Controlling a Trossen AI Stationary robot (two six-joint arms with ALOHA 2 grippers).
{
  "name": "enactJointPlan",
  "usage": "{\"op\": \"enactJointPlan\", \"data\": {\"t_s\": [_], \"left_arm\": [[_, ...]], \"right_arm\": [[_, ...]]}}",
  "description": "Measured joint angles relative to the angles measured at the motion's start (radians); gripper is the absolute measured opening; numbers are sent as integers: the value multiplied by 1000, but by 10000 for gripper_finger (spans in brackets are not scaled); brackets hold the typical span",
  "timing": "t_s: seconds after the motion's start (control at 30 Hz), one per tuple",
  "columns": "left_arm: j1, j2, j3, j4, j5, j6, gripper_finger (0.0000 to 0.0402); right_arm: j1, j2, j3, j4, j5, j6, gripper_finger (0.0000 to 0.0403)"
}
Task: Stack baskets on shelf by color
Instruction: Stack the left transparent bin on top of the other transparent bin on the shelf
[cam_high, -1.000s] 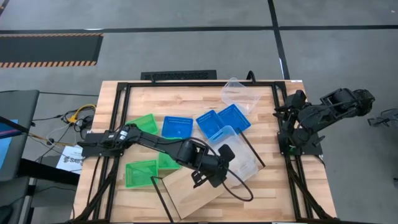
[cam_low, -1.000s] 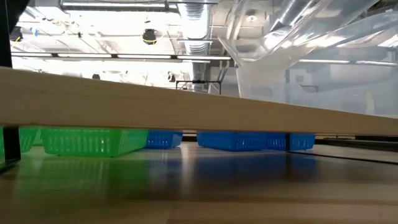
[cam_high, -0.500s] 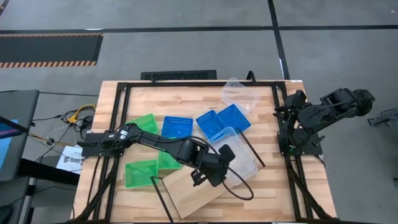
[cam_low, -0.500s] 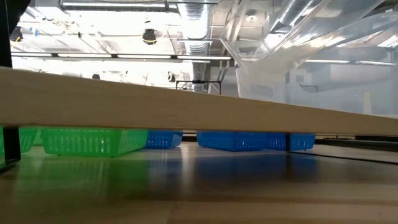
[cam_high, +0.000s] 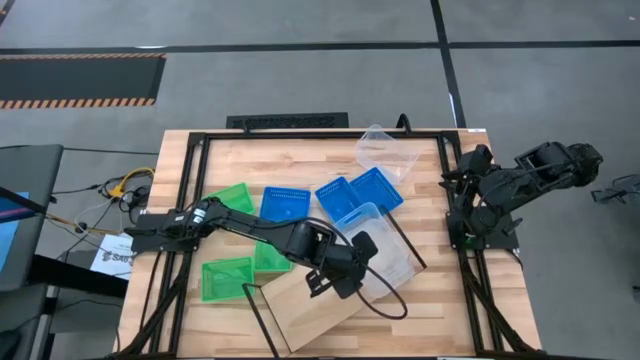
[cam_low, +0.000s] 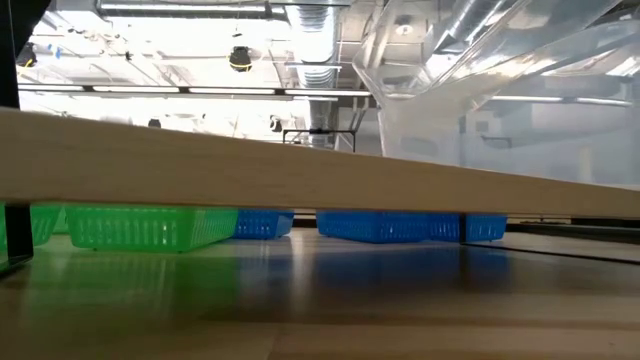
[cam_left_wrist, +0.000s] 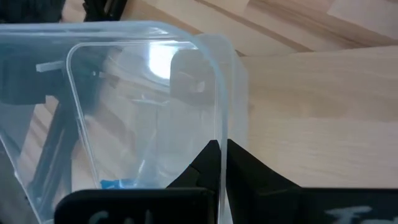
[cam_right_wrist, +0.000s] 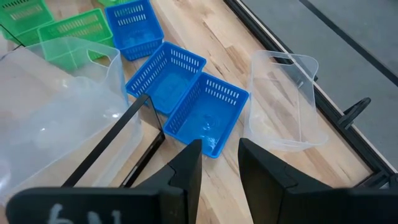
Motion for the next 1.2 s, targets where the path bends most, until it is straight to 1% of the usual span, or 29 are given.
{"op": "enactJointPlan", "data": {"t_s": [0.13,0.27,0.47,0.6,0.7,0.87,0.93,1.07,1.2], "left_arm": [[3,34,-3,-10,-21,18,0],[0,38,-2,0,-60,27,0],[1,38,-1,-15,-46,33,0],[1,38,-1,-21,-77,44,6],[1,38,-1,-20,-82,62,23],[-2,38,-1,-33,-78,62,66],[-6,38,-1,-28,-92,61,84],[-10,38,-1,-9,-161,61,109],[-23,37,4,-15,-267,63,117]], "right_arm": [[0,0,0,3,0,0,127],[0,0,0,4,-1,0,127],[0,0,0,4,-2,0,127],[0,0,0,4,-2,0,127],[0,0,0,4,-3,0,127],[0,0,0,4,-6,0,127],[0,0,0,4,-7,0,127],[0,0,0,4,-7,0,127],[0,0,0,4,-7,-1,127]]}}
